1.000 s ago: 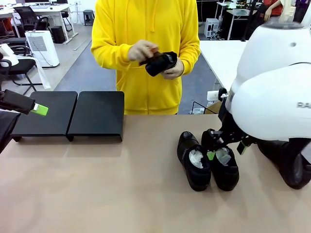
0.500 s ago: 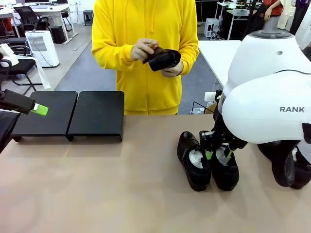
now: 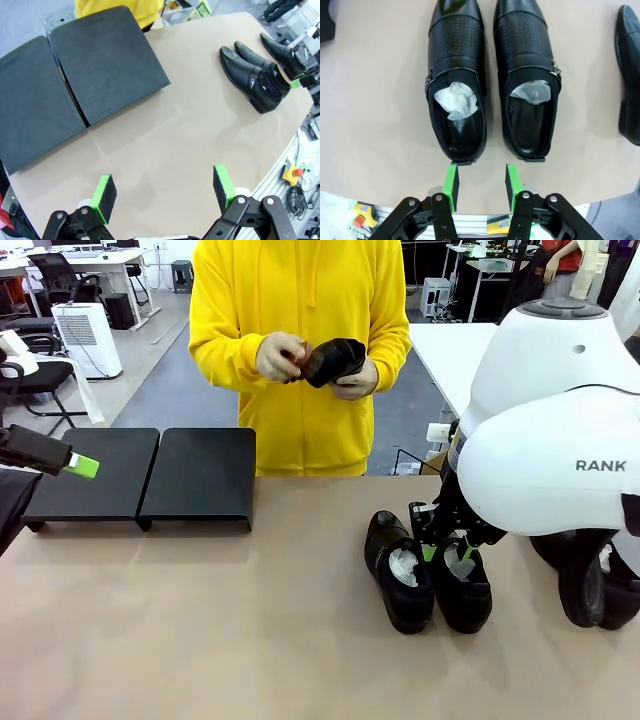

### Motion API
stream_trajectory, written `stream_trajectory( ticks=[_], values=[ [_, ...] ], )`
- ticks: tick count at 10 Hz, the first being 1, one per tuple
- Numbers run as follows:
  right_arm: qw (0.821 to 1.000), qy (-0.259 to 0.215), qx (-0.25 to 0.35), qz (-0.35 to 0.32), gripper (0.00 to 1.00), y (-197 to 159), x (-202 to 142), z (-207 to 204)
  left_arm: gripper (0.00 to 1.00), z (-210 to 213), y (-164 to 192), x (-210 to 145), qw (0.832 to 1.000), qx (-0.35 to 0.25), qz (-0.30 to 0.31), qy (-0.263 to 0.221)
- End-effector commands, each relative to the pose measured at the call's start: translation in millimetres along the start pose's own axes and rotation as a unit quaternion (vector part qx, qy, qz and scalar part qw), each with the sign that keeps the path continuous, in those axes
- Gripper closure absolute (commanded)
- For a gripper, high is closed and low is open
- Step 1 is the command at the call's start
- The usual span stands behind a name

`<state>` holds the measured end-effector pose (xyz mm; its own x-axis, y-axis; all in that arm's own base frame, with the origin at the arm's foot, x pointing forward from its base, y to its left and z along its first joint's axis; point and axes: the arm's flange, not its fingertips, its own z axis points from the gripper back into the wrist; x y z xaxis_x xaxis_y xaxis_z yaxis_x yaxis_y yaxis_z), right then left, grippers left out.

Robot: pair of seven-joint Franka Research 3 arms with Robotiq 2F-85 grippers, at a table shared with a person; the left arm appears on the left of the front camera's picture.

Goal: Organize the shoes by placing them on the stand.
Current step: Pick up one Shoe and place it in the middle of the table.

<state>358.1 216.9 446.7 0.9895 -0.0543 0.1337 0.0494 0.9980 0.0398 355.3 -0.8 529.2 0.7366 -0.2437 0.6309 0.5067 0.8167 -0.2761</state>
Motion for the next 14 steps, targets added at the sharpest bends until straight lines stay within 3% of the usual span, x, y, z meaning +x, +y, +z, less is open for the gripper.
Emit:
stream_trajectory(
  ticks=[1,14],
  values=[
    [1.000,0.002,-0.001,0.009,0.49,0,0,0,0.00,0,2,0,1.000,-0.009,-0.005,-0.005],
    [1.000,0.010,0.015,-0.012,0.49,14,37,-72,0.00,0,2,0,1.000,-0.009,-0.005,-0.005]
  ],
)
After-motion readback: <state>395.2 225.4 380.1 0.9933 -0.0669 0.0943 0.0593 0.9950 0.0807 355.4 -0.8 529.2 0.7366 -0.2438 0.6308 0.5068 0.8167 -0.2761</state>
